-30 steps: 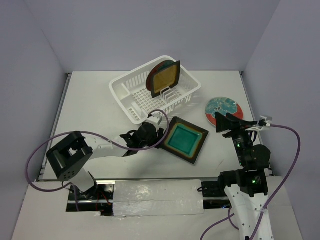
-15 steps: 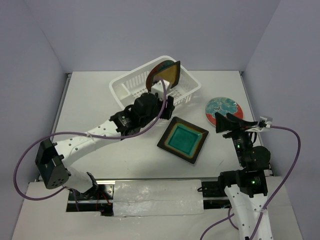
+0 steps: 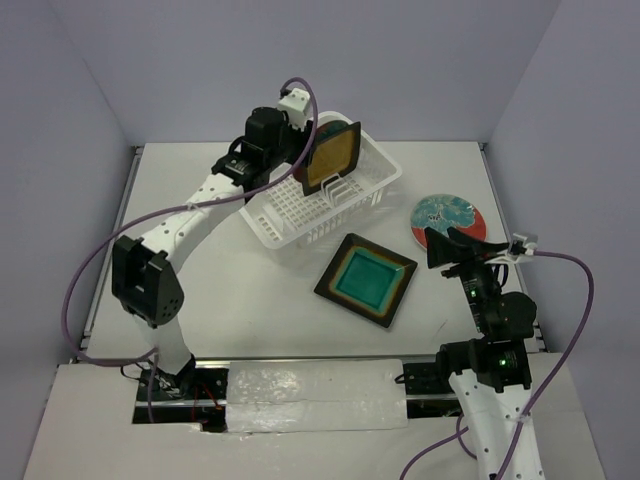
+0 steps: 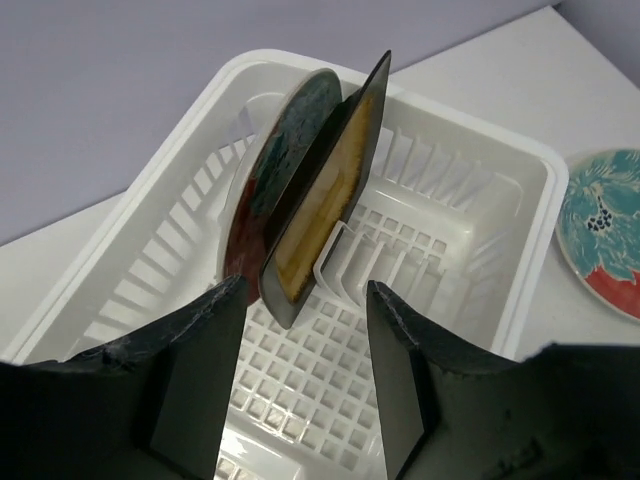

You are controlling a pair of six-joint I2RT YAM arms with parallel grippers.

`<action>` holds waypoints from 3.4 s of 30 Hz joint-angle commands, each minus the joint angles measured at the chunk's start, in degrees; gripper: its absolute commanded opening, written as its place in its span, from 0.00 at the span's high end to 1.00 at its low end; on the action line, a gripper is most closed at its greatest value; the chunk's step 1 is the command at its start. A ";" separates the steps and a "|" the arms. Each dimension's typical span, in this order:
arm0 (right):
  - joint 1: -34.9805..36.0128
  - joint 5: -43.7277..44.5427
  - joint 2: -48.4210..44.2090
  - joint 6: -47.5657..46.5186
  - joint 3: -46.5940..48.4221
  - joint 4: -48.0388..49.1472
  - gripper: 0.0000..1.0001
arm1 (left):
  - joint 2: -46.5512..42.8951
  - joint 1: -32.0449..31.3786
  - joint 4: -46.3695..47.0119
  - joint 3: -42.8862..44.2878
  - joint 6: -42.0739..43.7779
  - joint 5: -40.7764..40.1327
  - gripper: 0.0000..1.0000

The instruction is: Unload the plates from the dish rack

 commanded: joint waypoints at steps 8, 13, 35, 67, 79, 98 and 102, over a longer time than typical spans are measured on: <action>0.08 -2.27 0.06 -0.12 -1.53 3.99 0.25 | 11.04 4.27 -6.59 14.03 5.75 10.98 0.37; 0.08 -2.53 0.06 -0.03 -2.06 5.40 0.25 | 14.38 5.50 -7.91 17.02 5.84 11.94 0.37; 0.08 -2.97 3.84 -0.03 -3.03 8.65 0.24 | 20.98 5.33 -6.86 19.22 11.12 15.37 0.40; 0.08 -2.71 3.14 -0.03 -4.17 8.83 0.24 | 19.93 0.49 -3.87 18.08 11.21 -1.59 1.00; 0.08 -2.27 2.70 -0.11 -3.99 8.21 0.24 | 17.38 0.49 -1.94 19.48 9.89 -3.27 1.00; 0.08 -2.45 3.84 -0.38 -2.85 8.30 0.24 | 13.95 0.49 -3.16 22.12 10.68 -4.59 1.00; 0.08 -2.62 3.75 -0.12 -3.37 9.00 0.24 | 13.33 0.49 -3.43 21.95 10.33 -3.36 1.00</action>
